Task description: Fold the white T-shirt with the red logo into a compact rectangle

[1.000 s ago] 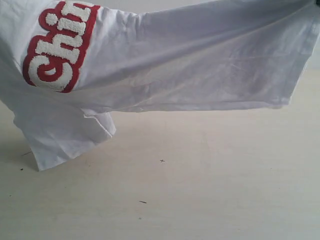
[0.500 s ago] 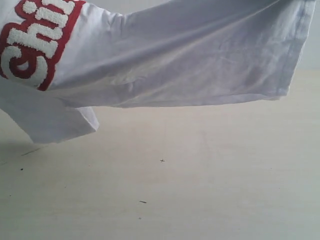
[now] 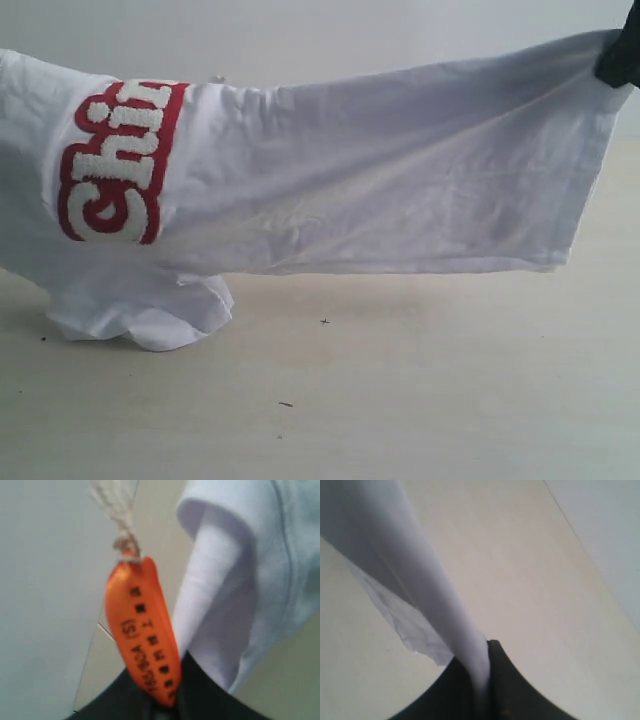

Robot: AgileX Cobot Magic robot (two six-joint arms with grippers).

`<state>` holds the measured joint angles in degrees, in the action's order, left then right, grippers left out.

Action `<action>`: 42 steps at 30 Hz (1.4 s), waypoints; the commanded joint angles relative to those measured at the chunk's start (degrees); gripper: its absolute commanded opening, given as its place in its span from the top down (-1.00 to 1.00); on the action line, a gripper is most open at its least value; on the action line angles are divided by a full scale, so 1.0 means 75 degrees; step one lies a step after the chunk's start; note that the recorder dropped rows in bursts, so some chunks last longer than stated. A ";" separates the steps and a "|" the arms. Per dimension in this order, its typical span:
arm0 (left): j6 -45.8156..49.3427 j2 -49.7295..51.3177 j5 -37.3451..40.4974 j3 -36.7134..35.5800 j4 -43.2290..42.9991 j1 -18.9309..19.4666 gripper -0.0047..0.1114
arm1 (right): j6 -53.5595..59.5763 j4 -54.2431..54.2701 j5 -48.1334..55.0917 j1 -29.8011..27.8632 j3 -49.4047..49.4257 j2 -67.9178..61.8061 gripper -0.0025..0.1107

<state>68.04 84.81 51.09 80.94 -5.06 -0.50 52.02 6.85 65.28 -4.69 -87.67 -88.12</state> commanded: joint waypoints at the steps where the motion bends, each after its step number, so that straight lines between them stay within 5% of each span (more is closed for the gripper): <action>1: -0.0300 0.0221 -0.0425 0.0338 -0.0380 0.0089 0.92 | -0.0225 0.0285 -0.0217 -0.0237 -0.0727 -0.0292 0.96; 9: -0.0530 -0.0186 -0.0130 0.0817 0.0291 0.0089 0.92 | -0.0147 0.1306 0.0094 -0.0237 -0.1159 0.0321 0.96; 21: -0.0197 -0.2137 0.0620 -0.0707 0.0675 -0.0589 0.92 | 0.0085 0.1177 0.0271 0.0539 0.0761 0.2247 0.96; 28: -0.1019 -0.0590 0.0156 -0.0656 -0.0132 -0.0166 0.92 | -0.2501 -0.1674 -0.0410 0.0411 0.0494 0.0726 0.96; 42: -0.2032 0.3037 -0.3719 -0.0378 -0.0826 0.0000 0.92 | -0.2847 -0.1366 -0.2618 -0.0261 -0.0296 -0.3145 0.96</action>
<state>55.08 104.55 30.50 77.44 -9.31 -0.93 31.80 -1.90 48.42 -5.91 -86.92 -108.14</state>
